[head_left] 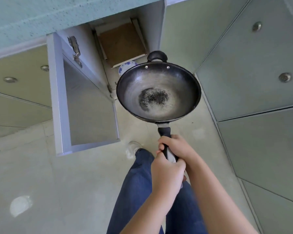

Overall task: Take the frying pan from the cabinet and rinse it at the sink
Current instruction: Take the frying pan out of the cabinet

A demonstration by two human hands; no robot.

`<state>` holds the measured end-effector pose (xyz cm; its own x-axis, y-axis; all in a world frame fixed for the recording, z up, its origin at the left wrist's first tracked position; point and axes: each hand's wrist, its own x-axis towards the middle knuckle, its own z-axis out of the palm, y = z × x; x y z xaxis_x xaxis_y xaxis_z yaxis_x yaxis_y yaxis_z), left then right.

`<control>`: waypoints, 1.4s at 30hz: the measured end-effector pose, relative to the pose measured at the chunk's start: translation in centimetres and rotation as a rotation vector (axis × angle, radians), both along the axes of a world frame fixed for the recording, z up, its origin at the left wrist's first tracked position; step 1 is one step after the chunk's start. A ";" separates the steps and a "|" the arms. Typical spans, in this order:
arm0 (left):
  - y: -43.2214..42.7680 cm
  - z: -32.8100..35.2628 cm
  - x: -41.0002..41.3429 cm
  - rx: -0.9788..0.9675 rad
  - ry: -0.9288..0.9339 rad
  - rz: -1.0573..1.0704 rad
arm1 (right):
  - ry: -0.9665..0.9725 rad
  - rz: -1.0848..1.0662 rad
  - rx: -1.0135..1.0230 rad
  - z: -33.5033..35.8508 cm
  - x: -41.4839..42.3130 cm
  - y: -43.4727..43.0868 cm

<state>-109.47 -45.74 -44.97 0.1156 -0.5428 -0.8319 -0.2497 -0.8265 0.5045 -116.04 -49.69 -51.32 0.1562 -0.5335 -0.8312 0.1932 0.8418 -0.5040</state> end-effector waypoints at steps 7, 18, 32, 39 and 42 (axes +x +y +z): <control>3.5 3.1 -2.3 -0.046 -0.007 -0.149 | -0.002 -0.192 0.010 4.3 -2.8 4.0; 4.9 10.8 -6.6 -0.201 0.011 -0.363 | 0.051 -0.393 -0.130 13.3 -7.8 6.3; 3.6 19.4 -9.3 -0.461 0.023 -0.541 | 0.045 -0.533 -0.376 21.9 -11.2 5.1; 1.5 21.9 -12.7 -0.520 0.135 -0.638 | 0.137 -0.623 -0.439 25.3 -15.0 4.3; 0.4 22.5 -14.8 -0.528 0.207 -0.707 | 0.185 -0.699 -0.459 26.4 -17.0 4.0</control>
